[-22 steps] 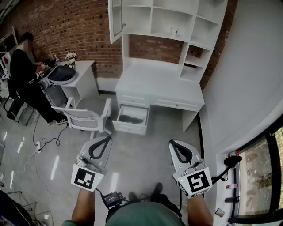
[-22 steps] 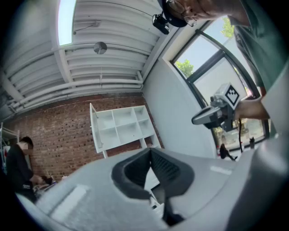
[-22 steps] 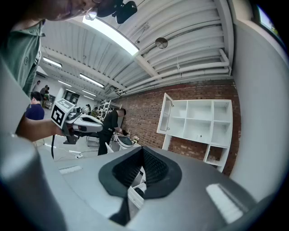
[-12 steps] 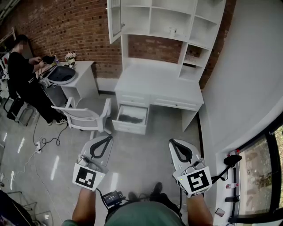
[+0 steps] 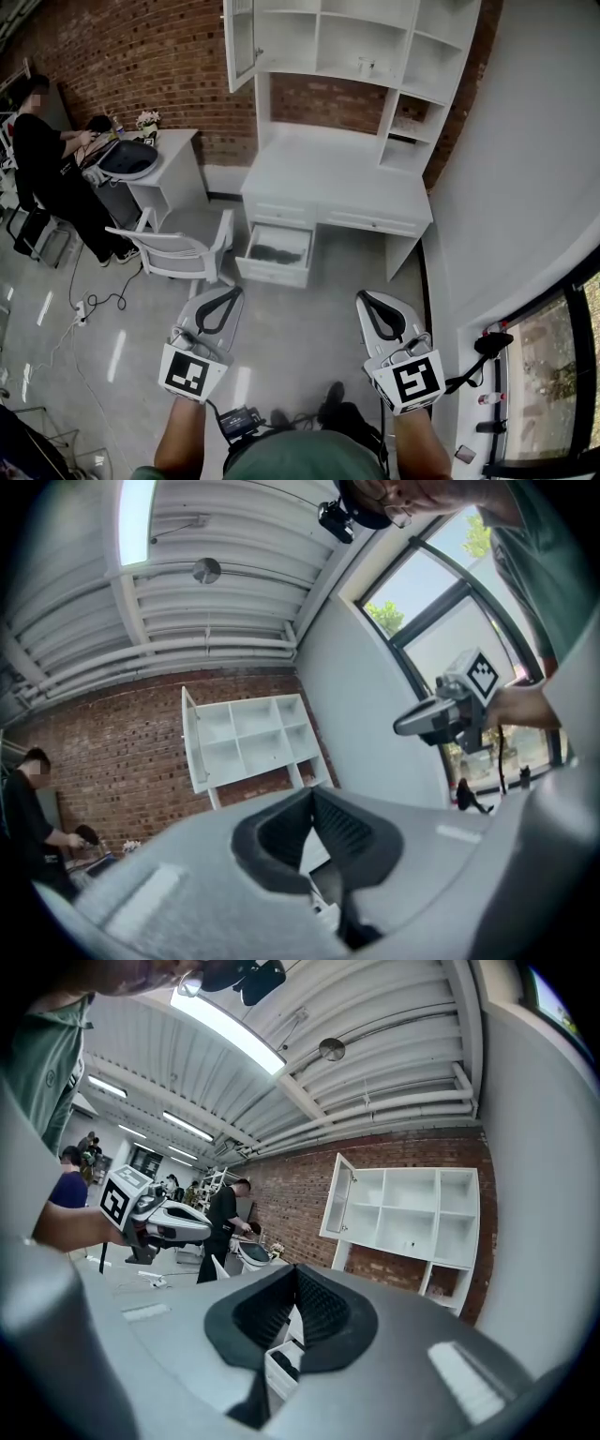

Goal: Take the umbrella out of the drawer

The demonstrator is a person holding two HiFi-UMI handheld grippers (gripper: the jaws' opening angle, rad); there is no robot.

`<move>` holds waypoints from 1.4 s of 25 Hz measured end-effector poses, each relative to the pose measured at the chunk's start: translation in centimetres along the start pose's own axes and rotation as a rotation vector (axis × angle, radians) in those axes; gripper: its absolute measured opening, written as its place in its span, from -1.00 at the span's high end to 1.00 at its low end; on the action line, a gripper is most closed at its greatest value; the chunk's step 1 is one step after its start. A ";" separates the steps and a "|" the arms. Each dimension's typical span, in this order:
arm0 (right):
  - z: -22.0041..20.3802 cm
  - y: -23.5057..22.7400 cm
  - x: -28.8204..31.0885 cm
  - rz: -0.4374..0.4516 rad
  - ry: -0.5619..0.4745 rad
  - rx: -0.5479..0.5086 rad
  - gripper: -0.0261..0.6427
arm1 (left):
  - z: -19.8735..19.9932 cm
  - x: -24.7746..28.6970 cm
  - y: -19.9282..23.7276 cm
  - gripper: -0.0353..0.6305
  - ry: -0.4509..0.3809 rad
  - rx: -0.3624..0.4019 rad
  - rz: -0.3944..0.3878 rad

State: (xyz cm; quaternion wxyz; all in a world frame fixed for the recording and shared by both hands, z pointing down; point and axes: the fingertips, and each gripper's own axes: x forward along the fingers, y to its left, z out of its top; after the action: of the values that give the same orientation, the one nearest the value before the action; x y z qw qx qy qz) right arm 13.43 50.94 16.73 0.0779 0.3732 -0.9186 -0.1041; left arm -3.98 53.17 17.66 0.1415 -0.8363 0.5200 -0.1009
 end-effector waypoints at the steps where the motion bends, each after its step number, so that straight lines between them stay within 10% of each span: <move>1: -0.3 -0.7 0.5 -0.002 0.001 -0.010 0.90 | -0.2 0.8 0.0 0.89 0.003 -0.001 0.001; 35: -10.2 -26.7 20.6 0.128 0.002 -0.013 0.90 | -5.4 32.8 5.0 0.89 0.149 0.037 0.112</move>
State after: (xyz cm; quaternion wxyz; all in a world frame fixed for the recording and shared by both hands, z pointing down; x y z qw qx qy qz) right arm 18.95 16.48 21.29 0.0879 0.3132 -0.9398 -0.1047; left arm 4.48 20.91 21.75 0.1231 -0.7934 0.5731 -0.1640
